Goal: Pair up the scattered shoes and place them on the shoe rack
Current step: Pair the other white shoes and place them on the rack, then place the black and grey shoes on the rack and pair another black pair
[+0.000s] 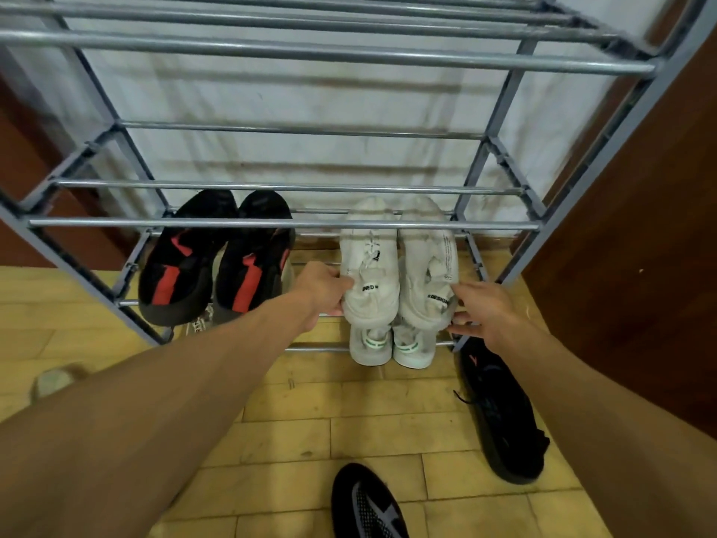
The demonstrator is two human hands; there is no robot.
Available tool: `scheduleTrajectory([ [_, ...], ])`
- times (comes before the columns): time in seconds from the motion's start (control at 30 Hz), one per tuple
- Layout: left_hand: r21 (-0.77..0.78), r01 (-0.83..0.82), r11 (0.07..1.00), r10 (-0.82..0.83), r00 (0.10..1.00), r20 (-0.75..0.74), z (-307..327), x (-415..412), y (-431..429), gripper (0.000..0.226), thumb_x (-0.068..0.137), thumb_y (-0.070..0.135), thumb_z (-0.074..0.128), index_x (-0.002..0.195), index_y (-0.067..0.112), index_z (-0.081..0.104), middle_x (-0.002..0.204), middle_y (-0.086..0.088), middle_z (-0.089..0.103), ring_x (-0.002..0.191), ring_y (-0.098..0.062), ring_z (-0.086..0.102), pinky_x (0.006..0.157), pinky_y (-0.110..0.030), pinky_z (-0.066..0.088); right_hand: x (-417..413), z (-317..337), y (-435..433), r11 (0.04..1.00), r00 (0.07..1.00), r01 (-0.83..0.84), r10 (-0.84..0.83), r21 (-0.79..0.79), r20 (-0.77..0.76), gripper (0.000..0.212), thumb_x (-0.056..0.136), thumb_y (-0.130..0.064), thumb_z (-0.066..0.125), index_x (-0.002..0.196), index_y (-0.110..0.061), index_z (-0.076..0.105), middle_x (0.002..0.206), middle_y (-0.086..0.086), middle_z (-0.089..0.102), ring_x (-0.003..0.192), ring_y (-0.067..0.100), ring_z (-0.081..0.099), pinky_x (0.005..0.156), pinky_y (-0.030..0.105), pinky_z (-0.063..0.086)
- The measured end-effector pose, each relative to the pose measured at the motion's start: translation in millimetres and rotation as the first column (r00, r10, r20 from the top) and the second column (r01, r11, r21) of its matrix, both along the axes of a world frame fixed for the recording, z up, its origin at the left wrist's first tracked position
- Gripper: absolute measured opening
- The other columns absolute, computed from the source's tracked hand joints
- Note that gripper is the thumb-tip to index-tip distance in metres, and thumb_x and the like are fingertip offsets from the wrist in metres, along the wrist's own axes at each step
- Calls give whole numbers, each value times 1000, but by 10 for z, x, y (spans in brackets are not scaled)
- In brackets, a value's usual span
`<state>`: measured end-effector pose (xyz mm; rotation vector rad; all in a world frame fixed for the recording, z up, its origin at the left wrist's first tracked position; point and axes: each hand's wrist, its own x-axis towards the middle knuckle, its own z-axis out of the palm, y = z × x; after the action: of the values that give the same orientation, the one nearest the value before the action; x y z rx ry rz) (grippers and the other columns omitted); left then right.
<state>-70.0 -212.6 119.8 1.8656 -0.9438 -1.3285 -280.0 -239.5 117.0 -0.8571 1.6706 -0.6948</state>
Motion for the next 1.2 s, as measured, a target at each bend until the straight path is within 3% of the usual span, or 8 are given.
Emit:
scheduleTrajectory([
  [0.17, -16, -34, 999, 34, 999, -36, -20, 23, 213, 26, 96, 20, 54, 118, 9, 60, 107, -8, 65, 101, -23, 64, 84, -34, 55, 17, 35, 170, 1000, 1000, 7, -7, -8, -14, 30, 97, -20, 53, 124, -7, 58, 107, 10, 63, 78, 20, 62, 60, 32, 56],
  [0.3, -47, -99, 994, 103, 992, 70, 41, -77, 522, 16, 90, 25, 59, 102, 16, 54, 109, -6, 62, 98, -23, 60, 93, -44, 53, 20, 117, 456, 996, 989, -89, 88, 1, -115, 13, 94, -17, 56, 101, -9, 63, 94, 6, 60, 74, 16, 56, 72, 35, 57],
  [0.43, -50, 37, 998, -32, 994, 104, 112, -308, 950, 14, 89, 20, 53, 74, 19, 50, 85, -5, 58, 80, -22, 56, 76, -40, 52, 14, 206, 827, 964, 932, -266, 258, 1, -256, 30, 95, -18, 51, 119, -2, 59, 100, 9, 56, 91, 21, 56, 77, 35, 56],
  [0.6, 111, 342, 933, -359, 907, 222, -24, -668, 1612, 12, 90, 19, 50, 89, 16, 62, 82, -1, 54, 80, -18, 51, 74, -27, 39, -68, 123, 1383, 818, 695, -559, 553, 138, -460, 43, 95, -18, 49, 134, -1, 49, 134, 15, 52, 111, 33, 59, 88, 45, 56],
  [0.7, 206, 455, 866, -489, 858, 159, -297, -764, 1929, 23, 86, 14, 46, 63, 18, 46, 66, 3, 43, 67, -16, 42, 67, -30, 34, -199, -146, 1693, 764, 620, -600, 631, 238, -466, 46, 93, -22, 54, 137, -7, 48, 136, 14, 51, 107, 29, 59, 86, 41, 57],
  [0.8, 296, 479, 826, -536, 831, 151, -516, -791, 2108, 20, 88, 12, 45, 68, 12, 47, 72, -2, 45, 74, -19, 46, 68, -30, 35, -344, -507, 1943, 725, 584, -609, 684, 321, -437, 52, 91, -29, 57, 140, -13, 44, 139, 10, 48, 105, 24, 57, 79, 33, 53],
  [0.9, 299, 473, 828, -523, 845, 111, -700, -806, 2147, 38, 91, 9, 40, 54, 18, 38, 62, 0, 41, 61, -15, 41, 60, -26, 32, -410, -836, 2086, 669, 536, -620, 742, 410, -402, 56, 93, -30, 55, 143, -12, 39, 146, 12, 43, 120, 26, 51, 91, 30, 45],
  [1.2, 414, 440, 797, -534, 833, 143, -1087, -825, 1843, 12, 91, 12, 45, 89, 11, 57, 78, -1, 52, 75, -16, 50, 71, -28, 39, -289, -1557, 2365, 550, 445, -631, 834, 547, -326, 77, 78, -39, 73, 138, -6, 38, 136, 14, 50, 120, 32, 53, 86, 36, 46],
])
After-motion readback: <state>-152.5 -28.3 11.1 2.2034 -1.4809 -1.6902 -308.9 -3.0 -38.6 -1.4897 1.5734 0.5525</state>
